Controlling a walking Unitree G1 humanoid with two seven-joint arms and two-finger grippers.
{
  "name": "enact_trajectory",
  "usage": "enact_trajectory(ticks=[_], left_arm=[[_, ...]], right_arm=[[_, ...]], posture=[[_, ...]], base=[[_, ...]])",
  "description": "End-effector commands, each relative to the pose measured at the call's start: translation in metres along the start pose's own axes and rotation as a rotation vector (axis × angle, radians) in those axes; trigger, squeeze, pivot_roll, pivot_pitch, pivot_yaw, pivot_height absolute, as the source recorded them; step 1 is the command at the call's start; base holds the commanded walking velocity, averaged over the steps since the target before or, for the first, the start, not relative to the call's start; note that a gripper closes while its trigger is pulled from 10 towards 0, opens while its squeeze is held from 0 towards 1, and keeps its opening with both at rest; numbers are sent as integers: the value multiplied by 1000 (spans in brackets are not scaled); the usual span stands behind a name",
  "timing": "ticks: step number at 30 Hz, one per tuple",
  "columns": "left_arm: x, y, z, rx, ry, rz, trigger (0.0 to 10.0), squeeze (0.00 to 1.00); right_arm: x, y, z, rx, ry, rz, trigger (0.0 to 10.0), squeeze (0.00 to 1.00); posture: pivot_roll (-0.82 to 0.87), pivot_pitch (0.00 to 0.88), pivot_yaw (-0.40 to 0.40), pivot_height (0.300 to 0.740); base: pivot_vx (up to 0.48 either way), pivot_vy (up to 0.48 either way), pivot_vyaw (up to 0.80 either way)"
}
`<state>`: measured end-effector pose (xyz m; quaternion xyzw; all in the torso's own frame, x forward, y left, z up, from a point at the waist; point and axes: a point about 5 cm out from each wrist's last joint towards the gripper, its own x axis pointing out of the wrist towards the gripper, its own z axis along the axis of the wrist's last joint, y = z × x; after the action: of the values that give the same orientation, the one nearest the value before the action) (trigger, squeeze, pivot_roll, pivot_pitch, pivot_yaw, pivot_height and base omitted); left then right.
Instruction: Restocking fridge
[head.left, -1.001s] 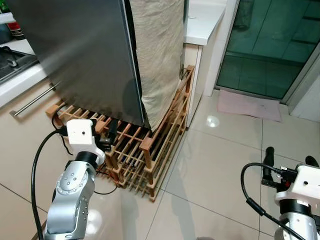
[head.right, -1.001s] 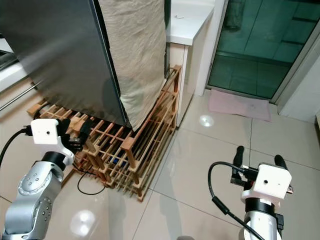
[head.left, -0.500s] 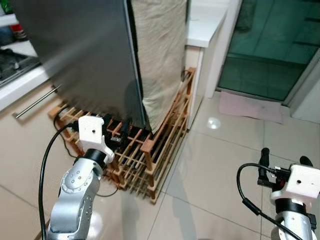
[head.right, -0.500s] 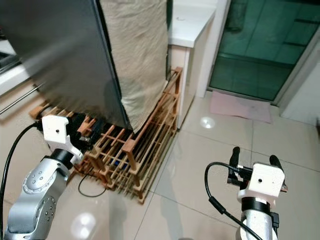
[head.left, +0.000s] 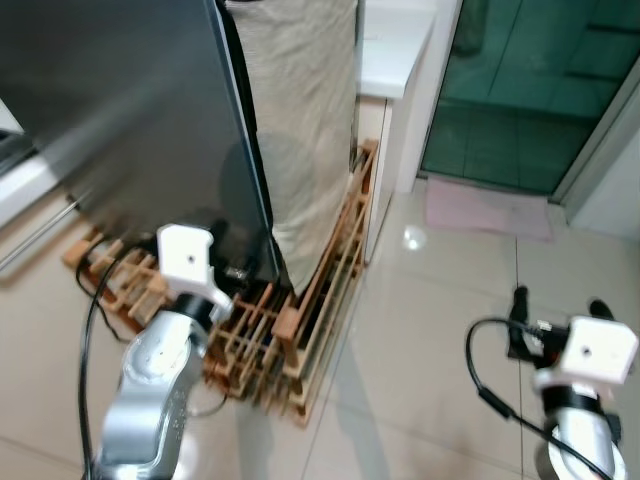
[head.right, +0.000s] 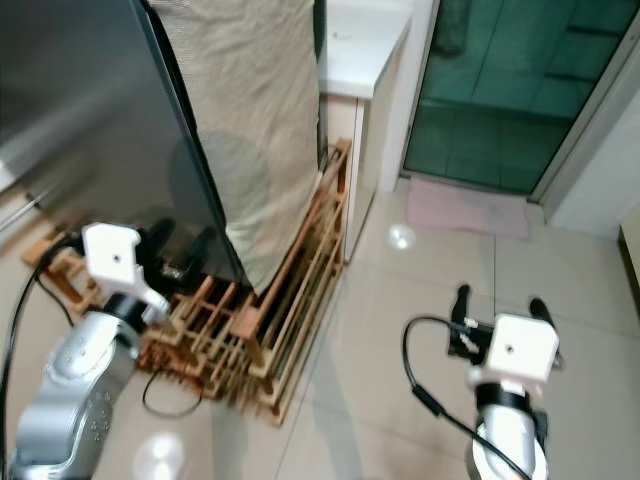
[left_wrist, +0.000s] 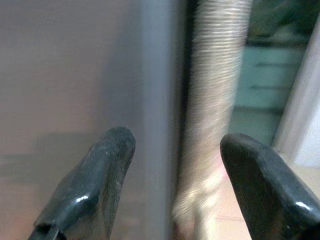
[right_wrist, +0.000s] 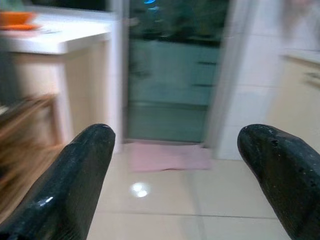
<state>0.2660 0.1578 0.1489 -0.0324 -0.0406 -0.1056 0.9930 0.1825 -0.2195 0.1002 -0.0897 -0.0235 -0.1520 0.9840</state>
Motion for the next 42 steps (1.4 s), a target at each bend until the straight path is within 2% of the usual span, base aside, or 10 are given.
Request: enact_trajectory(ticks=[1,6,9,13,15,16,21,32,38,42], left_arm=[[1,1,6,1,-9,14,10000,0],[16,6,19,-12,-31,45,10000,0],[25,0,25,-12,-19,4,10000,0],[46,-26,30,-55,42,-102,10000,0],[49,-31,31,-66,52,-126,10000,0],[53,-43,31,-49,92,-195,10000,0],[52,-53,28,-15,158,-255,10000,0],[51,-56,25,-49,211,-239,10000,0],[53,-58,25,-60,219,-252,10000,0],[63,-61,26,-36,171,-248,10000,0]], right_arm=[[1,3,-1,2,3,10,10000,0],[1,4,-1,3,6,24,10000,0],[2,6,0,3,3,33,10000,0],[6,6,1,4,-2,36,10000,0],[6,6,1,5,-4,36,10000,0],[8,7,3,6,-8,37,10000,0],[12,4,5,2,-16,33,10000,0],[13,6,2,-4,-5,44,10000,0],[15,7,2,-4,-11,45,10000,0],[17,9,4,6,-23,41,10000,0]], posture=[[-170,0,38,740],[-169,0,36,740],[-170,0,36,740],[-173,0,38,740],[-173,0,38,740],[-177,0,40,740],[-186,0,40,740],[-176,0,42,740],[-180,0,43,740],[-182,0,45,740]], base=[[0,0,0],[0,0,0],[0,0,0],[0,0,0],[0,0,0],[0,0,0],[0,0,0],[0,0,0],[0,0,0],[0,0,0]])
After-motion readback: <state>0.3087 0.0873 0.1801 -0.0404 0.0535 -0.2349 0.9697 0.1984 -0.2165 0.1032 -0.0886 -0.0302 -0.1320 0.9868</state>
